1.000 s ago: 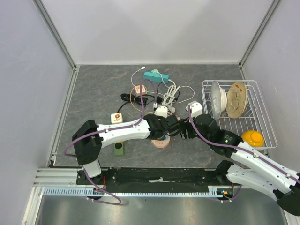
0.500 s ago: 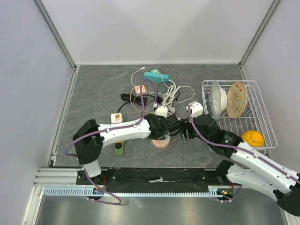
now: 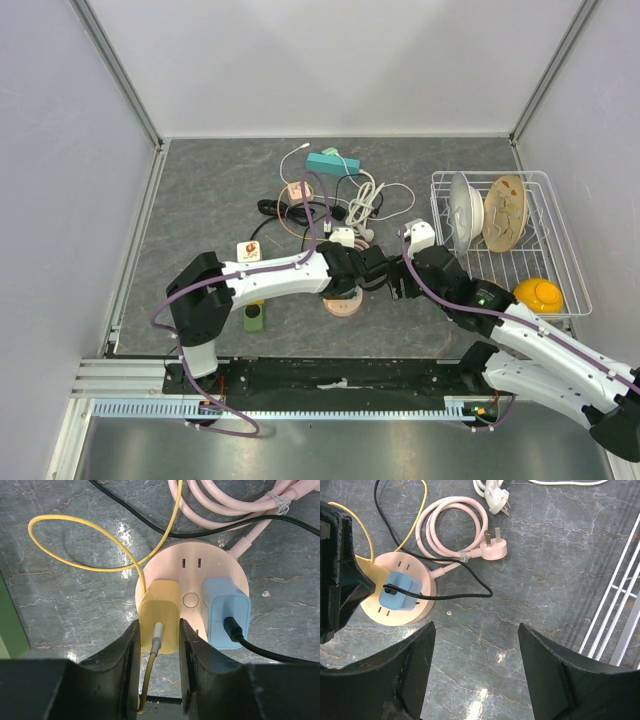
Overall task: Insert the plug
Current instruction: Press the plug into the socket.
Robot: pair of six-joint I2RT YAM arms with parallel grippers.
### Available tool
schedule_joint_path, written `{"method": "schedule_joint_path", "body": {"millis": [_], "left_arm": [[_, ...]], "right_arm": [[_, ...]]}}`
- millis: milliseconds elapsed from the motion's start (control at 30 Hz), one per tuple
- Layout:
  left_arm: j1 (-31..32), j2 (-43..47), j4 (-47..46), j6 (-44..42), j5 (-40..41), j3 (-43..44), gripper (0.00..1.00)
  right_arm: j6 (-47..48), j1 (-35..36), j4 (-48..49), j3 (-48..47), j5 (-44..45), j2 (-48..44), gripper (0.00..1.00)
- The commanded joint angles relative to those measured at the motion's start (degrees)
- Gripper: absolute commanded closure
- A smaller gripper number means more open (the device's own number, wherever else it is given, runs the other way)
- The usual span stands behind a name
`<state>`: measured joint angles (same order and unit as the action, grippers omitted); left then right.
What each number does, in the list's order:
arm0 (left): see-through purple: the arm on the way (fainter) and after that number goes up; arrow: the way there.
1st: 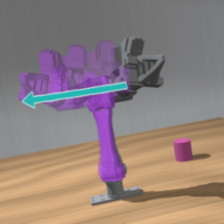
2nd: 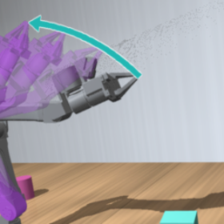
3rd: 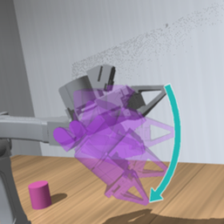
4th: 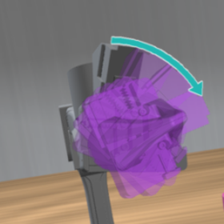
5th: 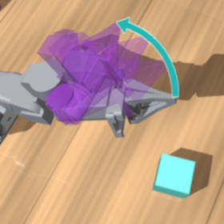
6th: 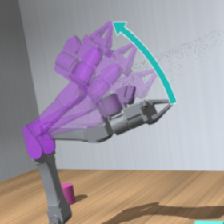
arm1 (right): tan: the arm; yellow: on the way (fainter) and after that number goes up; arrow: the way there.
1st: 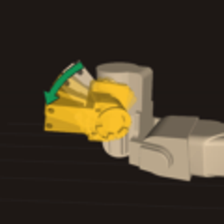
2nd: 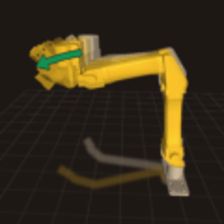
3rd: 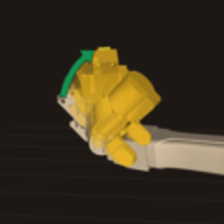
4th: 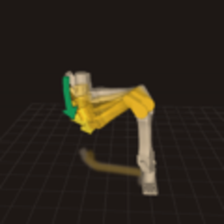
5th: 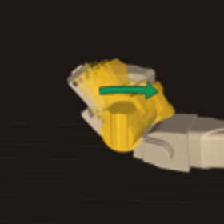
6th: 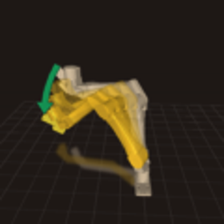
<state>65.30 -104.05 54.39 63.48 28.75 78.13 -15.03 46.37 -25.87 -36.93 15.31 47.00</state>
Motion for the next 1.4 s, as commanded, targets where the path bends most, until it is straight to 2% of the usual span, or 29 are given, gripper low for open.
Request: {"method": "schedule_joint_path", "body": {"millis": [0, 167, 433, 600, 800, 900, 967, 1000, 1167, 1200, 1267, 1300, 1367], "left_arm": [[0.1, -6.5, 0.6, 3.3, -4.3, -1.3, 0.98], [-0.2, -8.4, -1.4, 3.3, -6.5, -3.0, 0.98], [-1.6, -11.1, -4.3, -1.3, -12.0, -5.4, 0.98], [-3.0, -10.6, -4.1, -2.0, -12.8, -6.1, 0.98], [-1.9, -14.6, -3.6, -1.9, -15.0, -5.9, 0.98], [-2.0, -13.2, -2.5, -1.1, -12.9, -6.1, 0.97], [-2.5, -10.6, -1.3, -1.0, -11.2, -5.0, 0.89], [-2.7, -9.6, 0.2, -1.1, -9.5, -4.5, 0.81], [-4.9, -3.3, 2.5, -3.0, -5.3, -0.7, 0.57], [-5.4, -2.7, 2.4, -4.1, -4.6, -0.5, 0.49], [-6.8, -0.8, 2.9, -5.4, -4.2, 0.0, 0.38], [-7.1, 0.0, 3.0, -5.8, -3.9, 0.2, 0.26], [-7.6, 1.7, 3.0, -6.8, -3.4, 0.4, 0.2]], "right_arm": [[0.8, 1.4, 4.2, -0.8, -6.0, 0.2, 0.25], [1.1, 1.4, 4.3, -0.8, -6.7, 0.2, 0.25], [1.3, 1.4, 5.0, -0.2, -8.3, 0.5, 0.25], [1.8, 1.4, 5.1, -0.3, -8.5, 0.5, 0.25], [1.2, 1.4, 5.3, 0.1, -8.9, 0.3, 0.25], [1.1, 1.4, 5.3, -0.1, -8.7, -0.4, 0.25], [1.1, 1.4, 5.3, -0.3, -8.4, -0.8, 0.25], [1.1, 1.4, 5.3, -0.5, -8.5, -1.0, 0.25], [0.4, 1.4, 5.2, -1.7, -9.0, -0.9, 0.24], [0.3, 1.4, 5.2, -1.8, -8.9, -1.0, 0.24], [0.0, 1.4, 5.3, -2.0, -8.5, -1.1, 0.24], [-0.2, 1.4, 5.2, -2.1, -8.4, -1.2, 0.24], [-0.7, 1.4, 5.2, -2.1, -8.0, -1.5, 0.24]]}}
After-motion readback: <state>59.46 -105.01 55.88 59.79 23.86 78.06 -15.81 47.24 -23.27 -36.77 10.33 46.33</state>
